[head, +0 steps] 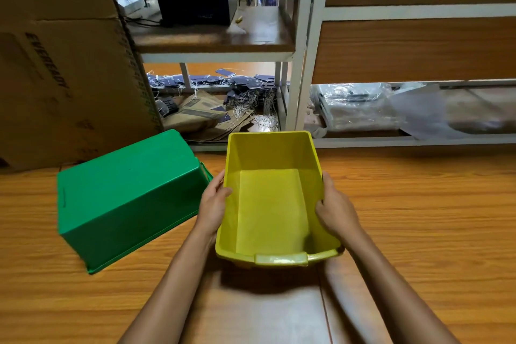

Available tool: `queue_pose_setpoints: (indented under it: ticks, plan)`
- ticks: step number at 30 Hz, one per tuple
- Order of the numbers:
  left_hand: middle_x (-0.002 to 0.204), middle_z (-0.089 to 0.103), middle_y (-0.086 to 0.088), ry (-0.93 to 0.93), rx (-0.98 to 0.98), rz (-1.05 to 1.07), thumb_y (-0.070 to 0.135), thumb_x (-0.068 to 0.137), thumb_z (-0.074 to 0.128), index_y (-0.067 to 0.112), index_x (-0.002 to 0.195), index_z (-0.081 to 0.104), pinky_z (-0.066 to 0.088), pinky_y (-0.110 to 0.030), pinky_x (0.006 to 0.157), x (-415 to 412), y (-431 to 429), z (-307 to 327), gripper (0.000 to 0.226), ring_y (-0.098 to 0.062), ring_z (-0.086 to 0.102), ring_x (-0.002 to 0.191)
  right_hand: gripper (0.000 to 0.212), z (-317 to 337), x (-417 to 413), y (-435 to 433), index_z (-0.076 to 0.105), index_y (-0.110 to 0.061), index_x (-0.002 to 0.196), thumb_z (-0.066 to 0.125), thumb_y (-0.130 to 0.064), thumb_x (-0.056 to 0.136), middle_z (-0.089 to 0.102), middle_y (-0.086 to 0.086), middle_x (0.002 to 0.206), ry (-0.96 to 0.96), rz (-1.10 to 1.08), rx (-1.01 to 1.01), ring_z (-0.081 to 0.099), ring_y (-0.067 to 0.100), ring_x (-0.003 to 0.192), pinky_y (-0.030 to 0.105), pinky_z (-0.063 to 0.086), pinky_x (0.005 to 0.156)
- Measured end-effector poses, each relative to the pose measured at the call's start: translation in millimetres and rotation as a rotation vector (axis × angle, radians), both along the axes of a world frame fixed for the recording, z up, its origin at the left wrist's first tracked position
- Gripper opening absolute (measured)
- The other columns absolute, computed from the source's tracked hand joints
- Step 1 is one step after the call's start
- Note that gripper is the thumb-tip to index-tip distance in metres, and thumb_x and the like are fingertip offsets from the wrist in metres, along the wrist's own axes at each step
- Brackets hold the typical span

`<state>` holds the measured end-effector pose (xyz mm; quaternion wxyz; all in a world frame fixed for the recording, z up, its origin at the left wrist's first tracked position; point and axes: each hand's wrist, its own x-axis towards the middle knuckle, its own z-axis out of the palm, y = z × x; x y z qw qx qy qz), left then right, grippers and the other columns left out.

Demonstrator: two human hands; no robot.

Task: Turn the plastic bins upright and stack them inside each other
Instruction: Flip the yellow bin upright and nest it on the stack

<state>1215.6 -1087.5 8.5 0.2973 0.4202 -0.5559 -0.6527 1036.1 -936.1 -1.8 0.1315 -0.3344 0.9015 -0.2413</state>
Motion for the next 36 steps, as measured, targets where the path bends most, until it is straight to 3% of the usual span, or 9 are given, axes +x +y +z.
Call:
queue_pose_setpoints:
  ticks: [2,5,8,11,15,25,30,34,36]
  plan:
    - [0.099,0.062,0.007,-0.036,-0.023,0.004,-0.002,0.098,0.044,0.025,0.133,0.048,0.052,-0.015,0.053,1.2,-1.5,-1.2,0.045,-0.009,0.061,0.081,0.075,-3.1,-1.4,0.5,0.023,-0.019,0.154,0.049,-0.003,0.086,0.068,0.027,0.11,-0.008,-0.02,-0.034,0.063,0.045,0.101,0.043,0.046,0.075]
    - [0.125,0.06,-0.009,-0.097,-0.088,0.006,0.001,0.097,0.048,0.019,0.131,0.051,0.051,-0.027,0.073,0.8,-3.3,-2.9,0.039,-0.019,0.06,0.1,0.065,-4.8,-2.5,2.8,0.037,-0.018,0.149,0.052,-0.006,0.087,0.069,0.024,0.109,-0.018,-0.068,-0.098,0.063,0.044,0.102,0.042,0.047,0.079]
    - [0.134,0.057,-0.01,-0.137,-0.084,-0.019,0.004,0.097,0.053,0.017,0.137,0.051,0.052,-0.04,0.091,4.4,-3.4,-3.9,0.042,-0.027,0.057,0.118,0.049,-6.0,-0.6,6.6,0.05,-0.018,0.138,0.054,-0.016,0.089,0.072,0.017,0.102,-0.017,-0.122,-0.162,0.065,0.039,0.095,0.041,0.049,0.074]
    - [0.125,0.059,-0.004,-0.127,-0.01,-0.093,-0.003,0.096,0.053,0.022,0.139,0.048,0.054,-0.035,0.078,11.3,2.9,-1.1,0.05,-0.024,0.061,0.11,0.043,-7.4,0.3,9.9,0.054,-0.019,0.133,0.051,-0.023,0.09,0.072,0.017,0.1,0.005,-0.16,-0.182,0.065,0.039,0.092,0.042,0.05,0.073]
    - [0.104,0.062,0.002,-0.113,0.031,-0.092,-0.004,0.098,0.047,0.028,0.118,0.05,0.05,-0.029,0.065,17.0,21.3,1.8,0.038,-0.012,0.062,0.087,0.048,-5.8,3.3,15.5,0.056,-0.017,0.131,0.042,-0.032,0.087,0.071,0.021,0.101,0.003,-0.144,-0.217,0.064,0.042,0.096,0.043,0.047,0.074]
    - [0.11,0.068,0.006,-0.105,-0.144,-0.025,-0.001,0.099,0.047,0.03,0.118,0.056,0.055,-0.026,0.077,31.7,51.7,-10.9,0.037,-0.011,0.066,0.097,0.035,-13.3,16.7,42.6,0.066,-0.015,0.124,0.059,-0.022,0.09,0.075,0.016,0.103,0.046,-0.23,-0.374,0.068,0.038,0.094,0.039,0.048,0.074]
    - [0.122,0.067,-0.005,-0.022,-0.163,-0.015,-0.001,0.098,0.05,0.022,0.13,0.054,0.053,-0.046,0.095,39.9,56.5,-22.4,0.04,-0.028,0.066,0.11,0.026,-16.5,28.3,53.6,0.071,-0.013,0.111,0.062,-0.024,0.09,0.076,0.016,0.097,0.107,-0.27,-0.417,0.068,0.04,0.089,0.041,0.049,0.072]
    - [0.109,0.069,0.004,0.048,-0.147,-0.062,-0.002,0.097,0.051,0.023,0.127,0.053,0.059,-0.026,0.076,41.2,52.5,-25.1,0.039,-0.011,0.071,0.09,0.025,-18.4,37.7,59.4,0.068,-0.012,0.111,0.056,-0.028,0.096,0.074,0.022,0.09,0.158,-0.293,-0.372,0.066,0.045,0.083,0.043,0.046,0.067]
    - [0.112,0.068,-0.001,0.069,-0.118,-0.1,-0.002,0.097,0.052,0.021,0.129,0.053,0.058,-0.022,0.072,42.2,48.7,-28.6,0.04,-0.009,0.071,0.088,0.027,-21.2,42.5,63.7,0.066,-0.008,0.107,0.052,-0.03,0.1,0.072,0.025,0.089,0.151,-0.307,-0.343,0.065,0.047,0.085,0.044,0.043,0.066]
